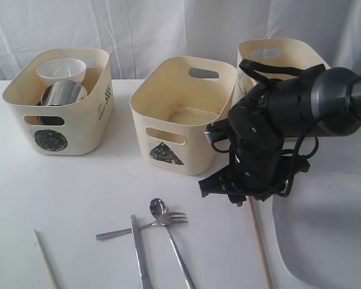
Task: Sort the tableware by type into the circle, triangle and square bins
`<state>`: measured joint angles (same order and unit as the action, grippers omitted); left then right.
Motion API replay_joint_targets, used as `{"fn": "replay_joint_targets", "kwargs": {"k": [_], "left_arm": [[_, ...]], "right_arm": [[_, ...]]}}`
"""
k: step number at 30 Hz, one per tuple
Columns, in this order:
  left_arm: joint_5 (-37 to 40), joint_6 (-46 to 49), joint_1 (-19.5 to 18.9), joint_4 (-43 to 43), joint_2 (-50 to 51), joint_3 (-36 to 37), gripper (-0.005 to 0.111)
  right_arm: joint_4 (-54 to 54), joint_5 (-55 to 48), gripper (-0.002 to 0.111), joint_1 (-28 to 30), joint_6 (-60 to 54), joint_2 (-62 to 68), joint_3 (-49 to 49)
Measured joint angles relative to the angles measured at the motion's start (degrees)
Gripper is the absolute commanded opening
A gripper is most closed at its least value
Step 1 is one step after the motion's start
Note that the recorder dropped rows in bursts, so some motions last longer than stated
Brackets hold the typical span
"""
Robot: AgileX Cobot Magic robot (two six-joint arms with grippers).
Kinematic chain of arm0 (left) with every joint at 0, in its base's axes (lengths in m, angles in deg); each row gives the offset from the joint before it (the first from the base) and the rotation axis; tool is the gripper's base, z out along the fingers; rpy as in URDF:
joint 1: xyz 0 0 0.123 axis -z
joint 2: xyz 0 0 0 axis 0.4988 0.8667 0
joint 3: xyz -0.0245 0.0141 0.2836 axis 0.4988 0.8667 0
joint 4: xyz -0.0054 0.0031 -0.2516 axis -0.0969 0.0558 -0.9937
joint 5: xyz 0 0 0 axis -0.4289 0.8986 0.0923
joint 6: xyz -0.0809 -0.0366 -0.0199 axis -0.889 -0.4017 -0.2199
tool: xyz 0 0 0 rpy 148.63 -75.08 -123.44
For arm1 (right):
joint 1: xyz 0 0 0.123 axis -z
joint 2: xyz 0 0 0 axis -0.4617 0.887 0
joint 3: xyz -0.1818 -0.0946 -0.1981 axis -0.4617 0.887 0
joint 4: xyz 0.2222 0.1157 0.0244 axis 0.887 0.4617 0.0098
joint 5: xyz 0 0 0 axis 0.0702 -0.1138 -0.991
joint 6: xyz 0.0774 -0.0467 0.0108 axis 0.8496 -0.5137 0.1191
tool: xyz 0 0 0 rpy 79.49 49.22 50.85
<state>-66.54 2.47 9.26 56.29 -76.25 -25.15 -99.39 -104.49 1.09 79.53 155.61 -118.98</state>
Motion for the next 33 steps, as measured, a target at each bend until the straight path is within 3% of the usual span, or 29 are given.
{"fn": "replay_joint_targets", "kwargs": {"k": [17, 26, 33], "left_arm": [[0.0, 0.0, 0.0, -0.04, 0.0, 0.0, 0.0], [0.0, 0.0, 0.0, -0.04, 0.0, 0.0, 0.0], [0.0, 0.0, 0.0, -0.04, 0.0, 0.0, 0.0]], "right_arm": [[2.51, -1.55, 0.043, 0.47, 0.0, 5.5, 0.0], [6.71, -1.28, 0.023, 0.61, -3.46, 5.5, 0.0], [15.01, 1.27, 0.02, 0.61, -10.83, 5.5, 0.0]]}}
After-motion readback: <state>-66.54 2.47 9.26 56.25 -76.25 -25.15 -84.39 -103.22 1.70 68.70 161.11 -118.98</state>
